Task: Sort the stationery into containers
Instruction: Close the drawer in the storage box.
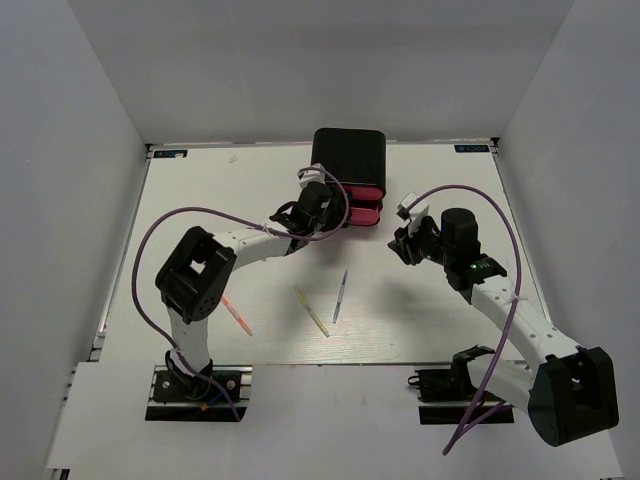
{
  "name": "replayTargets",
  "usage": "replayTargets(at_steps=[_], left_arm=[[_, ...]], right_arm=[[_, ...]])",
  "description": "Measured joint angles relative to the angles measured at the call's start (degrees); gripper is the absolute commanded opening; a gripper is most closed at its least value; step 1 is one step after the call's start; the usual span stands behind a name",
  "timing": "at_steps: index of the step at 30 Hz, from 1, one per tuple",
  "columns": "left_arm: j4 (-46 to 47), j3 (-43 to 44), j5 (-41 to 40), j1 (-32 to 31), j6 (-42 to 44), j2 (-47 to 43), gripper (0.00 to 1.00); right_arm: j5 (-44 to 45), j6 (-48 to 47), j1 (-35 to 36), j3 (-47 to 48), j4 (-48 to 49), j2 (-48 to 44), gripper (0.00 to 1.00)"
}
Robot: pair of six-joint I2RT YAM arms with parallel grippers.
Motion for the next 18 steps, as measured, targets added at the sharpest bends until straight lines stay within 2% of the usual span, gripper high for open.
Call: replayTargets(at_steps=[11, 18], left_arm=[[1.8, 0.6, -0.2, 0.3, -1.1, 1.1, 0.48], [6.4, -0.5, -1.4, 0.3, -4.0, 2.2, 0.48]], right_arm=[[0.0, 0.0, -0.4, -0.9, 0.0, 0.0, 0.38], [0.0, 0.0, -0.7, -1.0, 0.0, 0.0, 0.38]])
